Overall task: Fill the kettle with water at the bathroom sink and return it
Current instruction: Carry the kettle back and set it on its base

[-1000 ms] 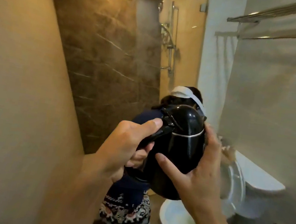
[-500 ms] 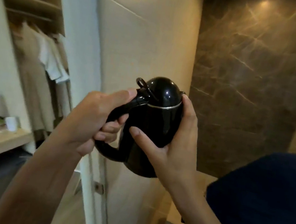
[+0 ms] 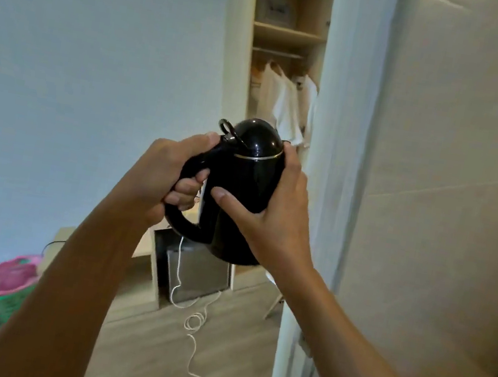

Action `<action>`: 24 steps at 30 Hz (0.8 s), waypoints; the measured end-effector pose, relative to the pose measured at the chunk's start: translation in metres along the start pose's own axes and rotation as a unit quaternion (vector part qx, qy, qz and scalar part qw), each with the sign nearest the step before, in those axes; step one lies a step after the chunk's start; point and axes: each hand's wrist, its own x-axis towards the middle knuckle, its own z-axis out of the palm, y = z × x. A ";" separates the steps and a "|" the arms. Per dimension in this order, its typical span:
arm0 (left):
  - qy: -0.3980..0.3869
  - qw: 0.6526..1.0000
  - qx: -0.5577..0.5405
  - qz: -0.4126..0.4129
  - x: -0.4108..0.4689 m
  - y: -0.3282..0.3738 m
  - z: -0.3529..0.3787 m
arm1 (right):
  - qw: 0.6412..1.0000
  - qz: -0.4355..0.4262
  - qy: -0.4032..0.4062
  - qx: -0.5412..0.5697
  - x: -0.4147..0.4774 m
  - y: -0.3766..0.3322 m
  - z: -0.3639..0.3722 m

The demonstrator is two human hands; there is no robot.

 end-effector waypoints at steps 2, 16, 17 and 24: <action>0.044 0.999 0.012 -0.014 0.004 -0.014 -0.023 | 0.999 -0.004 -0.036 0.028 0.006 0.009 0.036; 0.227 0.971 0.013 -0.069 0.111 -0.161 -0.251 | 0.969 0.011 -0.223 0.101 0.078 0.074 0.332; 0.235 0.969 0.013 -0.071 0.122 -0.169 -0.270 | 0.967 0.012 -0.232 0.104 0.085 0.077 0.355; 0.253 0.961 0.019 -0.108 0.183 -0.230 -0.371 | 0.950 0.029 -0.289 0.117 0.123 0.109 0.489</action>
